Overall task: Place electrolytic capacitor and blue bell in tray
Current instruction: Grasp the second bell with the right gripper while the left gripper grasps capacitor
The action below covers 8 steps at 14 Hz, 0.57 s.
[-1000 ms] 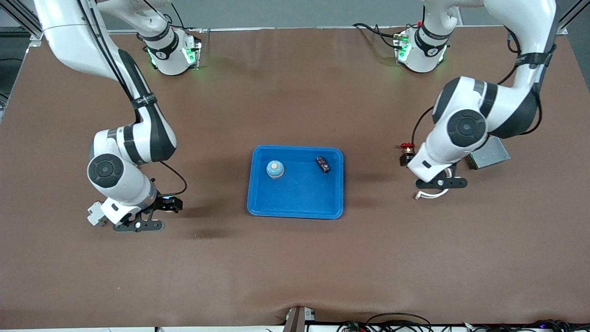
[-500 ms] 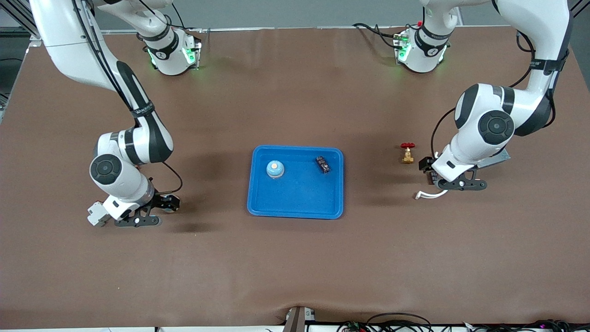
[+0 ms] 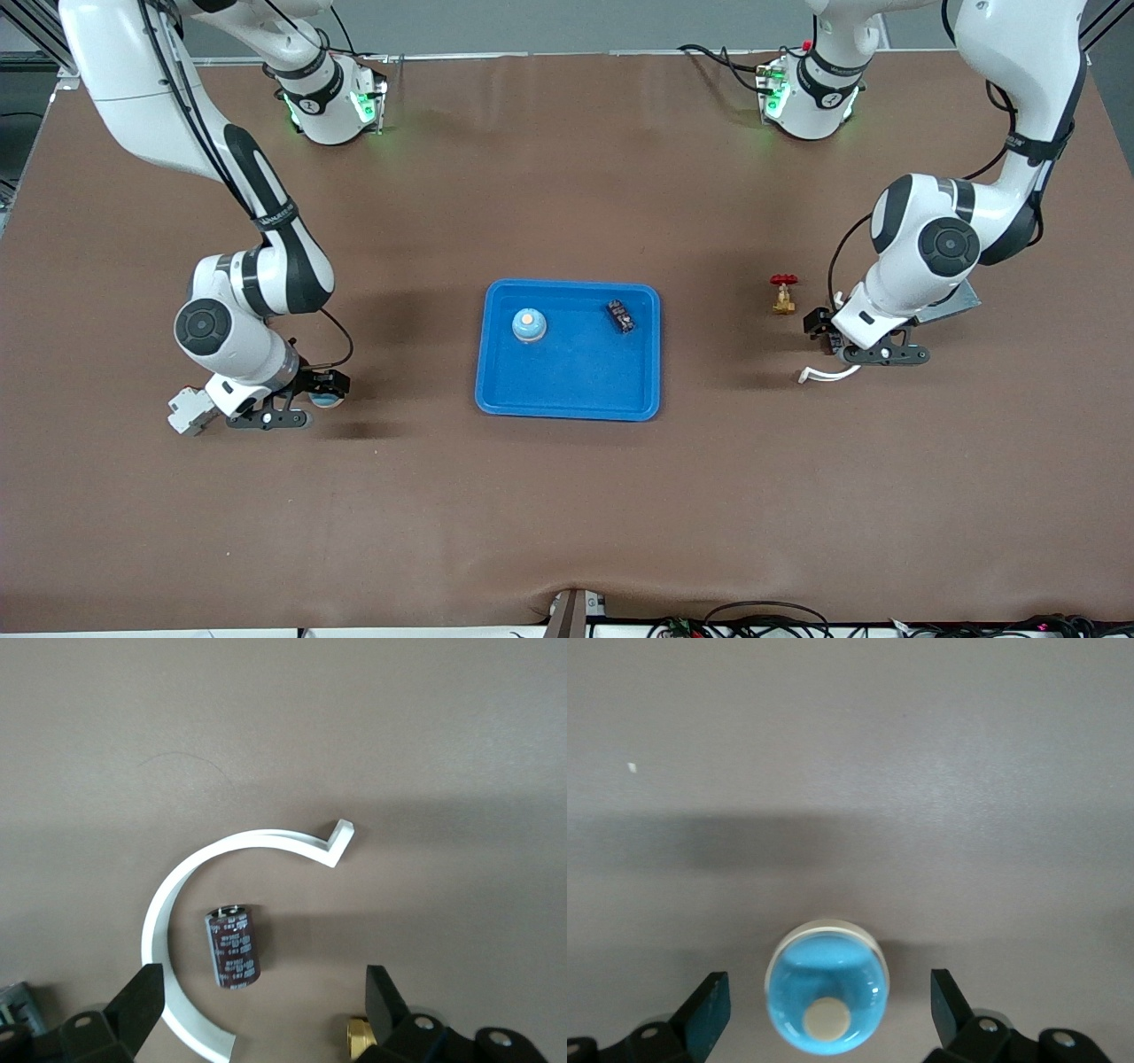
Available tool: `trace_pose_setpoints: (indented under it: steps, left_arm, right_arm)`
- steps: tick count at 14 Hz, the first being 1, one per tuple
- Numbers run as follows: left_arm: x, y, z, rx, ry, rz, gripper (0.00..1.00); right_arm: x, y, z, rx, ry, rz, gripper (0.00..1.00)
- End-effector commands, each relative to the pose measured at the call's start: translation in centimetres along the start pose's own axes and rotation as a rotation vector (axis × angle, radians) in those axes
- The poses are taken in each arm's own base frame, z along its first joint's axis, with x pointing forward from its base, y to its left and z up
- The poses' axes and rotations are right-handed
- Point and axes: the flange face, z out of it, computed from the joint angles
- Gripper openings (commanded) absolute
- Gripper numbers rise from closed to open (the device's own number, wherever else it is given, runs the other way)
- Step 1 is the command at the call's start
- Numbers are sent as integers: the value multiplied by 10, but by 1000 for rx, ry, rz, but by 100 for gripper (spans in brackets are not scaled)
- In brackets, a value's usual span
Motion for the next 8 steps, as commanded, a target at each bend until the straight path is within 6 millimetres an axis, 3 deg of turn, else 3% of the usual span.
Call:
trace_pose_setpoints:
  steps: [1,8]
  left_arm:
    - [3,-6,18,-12,13,12,100]
    - [4,-11,50,-35,-9,-9,100]
  right_arm:
    - [-2,6,9,23,6,-4,100]
    - [-4,-1,18,54,-3,17,100]
